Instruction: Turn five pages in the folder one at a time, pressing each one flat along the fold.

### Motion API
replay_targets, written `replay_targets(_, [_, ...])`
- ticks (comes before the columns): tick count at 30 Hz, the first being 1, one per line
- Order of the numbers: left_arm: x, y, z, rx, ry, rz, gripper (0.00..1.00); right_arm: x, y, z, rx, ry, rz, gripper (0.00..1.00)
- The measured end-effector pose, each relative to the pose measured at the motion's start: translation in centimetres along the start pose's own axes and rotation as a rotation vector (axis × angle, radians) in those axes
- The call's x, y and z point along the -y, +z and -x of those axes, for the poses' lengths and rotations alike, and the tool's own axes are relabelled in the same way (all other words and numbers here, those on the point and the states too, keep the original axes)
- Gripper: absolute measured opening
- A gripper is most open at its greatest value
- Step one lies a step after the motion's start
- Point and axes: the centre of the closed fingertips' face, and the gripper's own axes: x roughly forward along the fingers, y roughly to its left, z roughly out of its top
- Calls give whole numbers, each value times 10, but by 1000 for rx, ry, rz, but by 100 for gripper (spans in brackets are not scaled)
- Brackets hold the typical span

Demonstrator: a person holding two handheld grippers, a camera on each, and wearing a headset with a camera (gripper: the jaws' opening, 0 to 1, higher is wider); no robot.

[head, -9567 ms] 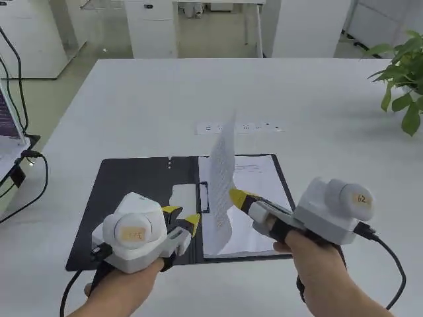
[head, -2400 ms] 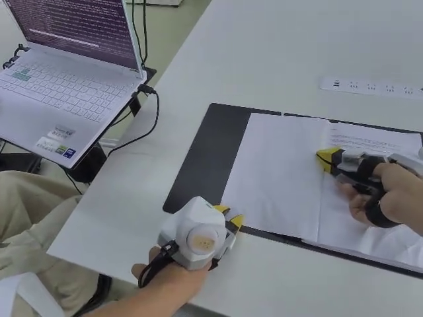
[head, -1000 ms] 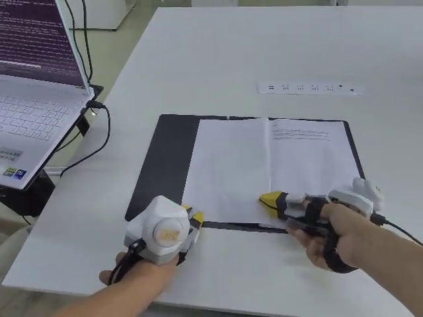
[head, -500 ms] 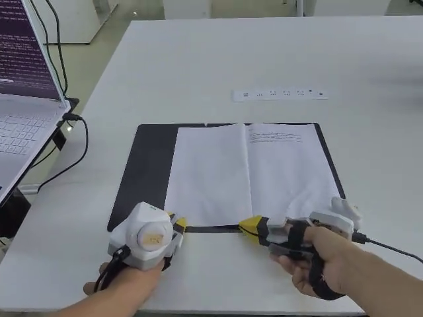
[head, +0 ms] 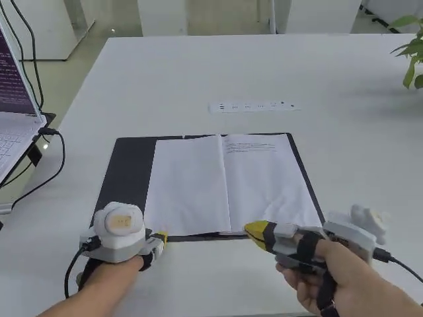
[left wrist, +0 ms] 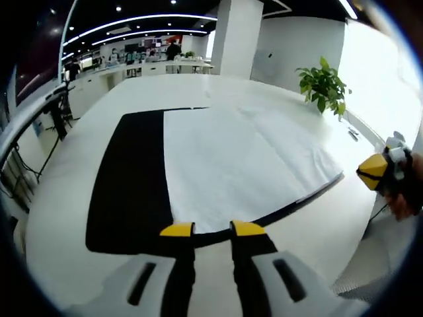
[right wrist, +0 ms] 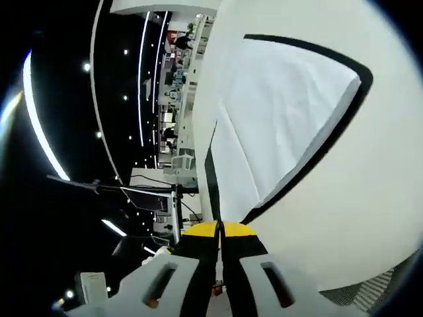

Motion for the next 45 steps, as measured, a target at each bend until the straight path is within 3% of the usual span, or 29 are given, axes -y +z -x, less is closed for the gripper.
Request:
replay_targets(2, [6, 14, 11, 51, -16, -9, 23, -1, 21, 18, 105, -56, 135, 0])
replay_targets(4, [13, 25, 24, 79, -35, -26, 28, -10, 34, 29, 170, -53, 203, 0])
replay_targets(7, [19, 46, 43, 145, -40, -63, 35, -24, 52, 46, 253, -54, 337, 14])
replay_targets(9, [20, 52, 50, 162, -40, -71, 41, -32, 61, 59, 289, -100, 479, 22])
replay_targets(10, [20, 54, 54, 171, -38, -70, 43, -34, 63, 60, 300, -104, 503, 27])
replay_targets(11, [20, 57, 59, 178, -35, -70, 46, -39, 67, 65, 317, -116, 575, 31])
replay_targets(15, [18, 60, 72, 198, -8, -84, 58, -42, 75, 76, 336, -190, 741, 50])
replay_targets(16, [17, 60, 74, 200, -3, -84, 60, -36, 82, 80, 338, -213, 786, 52])
replay_targets(22, [9, 54, 88, 213, 34, -113, 68, -16, 89, 86, 320, -290, 875, 69])
replay_targets(26, [4, 49, 90, 204, 60, -155, 78, -8, 90, 91, 315, -303, 889, 81])
replay_targets(28, [3, 48, 90, 189, 64, -145, 82, -8, 91, 92, 322, -301, 883, 83])
replay_targets(30, [4, 51, 91, 203, 71, -145, 95, -11, 93, 92, 322, -301, 904, 91])
replay_targets(32, [4, 50, 93, 192, 75, -140, 99, -16, 97, 93, 324, -303, 977, 100])
replay_targets(35, [6, 47, 93, 178, 69, -137, 99, -9, 92, 95, 250, -330, 1037, 100])
replay_targets(41, [8, 44, 95, 167, 73, -142, 99, -8, 96, 102, 245, -329, 1062, 100])
replay_targets(45, [15, 50, 99, 176, 72, -135, 99, -9, 96, 108, 243, -327, 1064, 100])
